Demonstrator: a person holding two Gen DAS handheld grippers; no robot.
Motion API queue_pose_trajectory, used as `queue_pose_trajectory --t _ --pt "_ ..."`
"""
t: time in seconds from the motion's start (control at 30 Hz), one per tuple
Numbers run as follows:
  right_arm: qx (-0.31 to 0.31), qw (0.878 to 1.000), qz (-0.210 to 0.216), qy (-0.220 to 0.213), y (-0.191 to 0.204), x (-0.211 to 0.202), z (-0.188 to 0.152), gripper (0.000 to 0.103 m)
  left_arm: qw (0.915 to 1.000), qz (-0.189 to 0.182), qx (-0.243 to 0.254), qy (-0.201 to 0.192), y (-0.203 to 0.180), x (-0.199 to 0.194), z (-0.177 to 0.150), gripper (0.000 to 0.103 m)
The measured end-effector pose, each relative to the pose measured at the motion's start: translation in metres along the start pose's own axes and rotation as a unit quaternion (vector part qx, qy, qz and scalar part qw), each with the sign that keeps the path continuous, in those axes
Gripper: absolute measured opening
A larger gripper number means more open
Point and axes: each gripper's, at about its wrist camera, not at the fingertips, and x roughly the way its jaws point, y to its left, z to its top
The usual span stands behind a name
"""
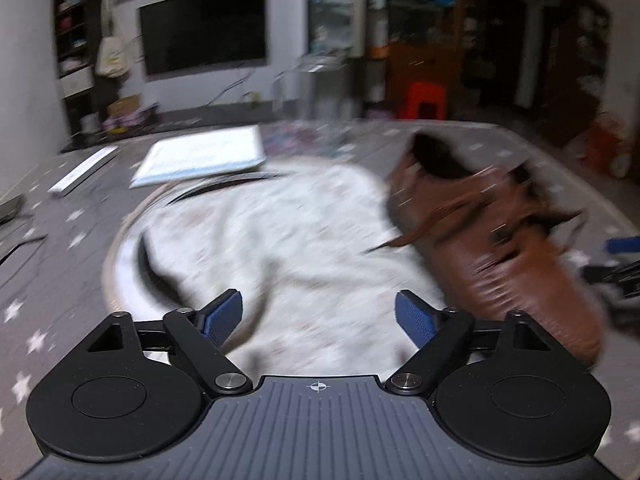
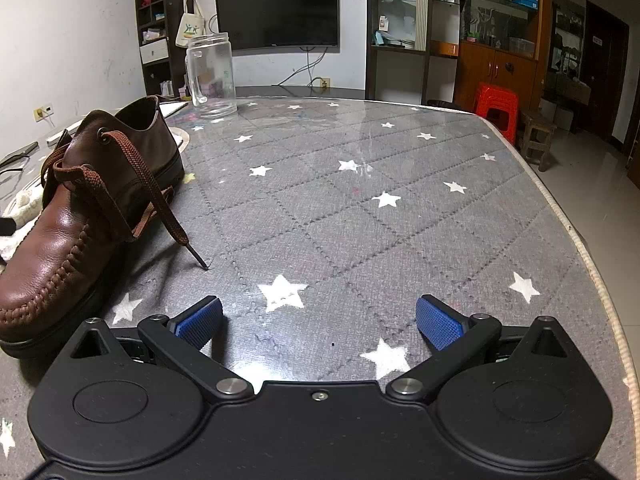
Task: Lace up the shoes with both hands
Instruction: 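Grasp the brown shoe's collar with the left gripper and lift it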
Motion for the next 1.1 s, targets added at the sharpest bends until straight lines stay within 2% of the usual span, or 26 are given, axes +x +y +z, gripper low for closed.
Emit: queue_pose_trajectory --t 0.13,0.17,0.27,0.37,0.67,1.0,1.03,1.1 --pt "0.0 1.0 0.0 0.0 -0.002 -0.002 0.0 0.103 0.9969 -0.053 0.053 -0.026 -0.027 -0.005 0.023 0.059" --pt "0.0 1.0 0.001 0.0 -0.003 -0.002 0.0 0.103 0.9953 -0.063 0.067 -0.028 -0.033 -0.004 0.027 0.051" --pt "0.0 1.0 0.001 0.0 -0.002 -0.002 0.0 0.103 0.9862 -0.098 0.13 -0.03 -0.055 0.003 0.04 0.037" --pt "0.001 1.0 0.0 0.0 0.0 -0.001 0.0 0.103 0.9733 -0.129 0.189 -0.019 -0.073 0.014 0.052 0.019" --pt "0.001 1.0 -0.001 0.0 0.002 0.0 0.001 0.103 0.9492 -0.169 0.266 -0.004 -0.093 0.035 0.068 0.018" --pt "0.001 1.0 -0.002 0.0 0.004 0.002 0.001 0.103 0.9071 -0.188 0.375 0.037 -0.116 0.063 0.073 0.018" --pt "0.001 1.0 -0.002 0.0 0.004 0.002 0.001 0.103 0.9047 -0.189 0.38 0.039 -0.118 0.066 0.073 0.017" --pt "0.001 1.0 -0.002 0.0 0.005 0.002 0.001 0.103 0.9096 -0.179 0.373 0.034 -0.122 0.071 0.074 0.009"
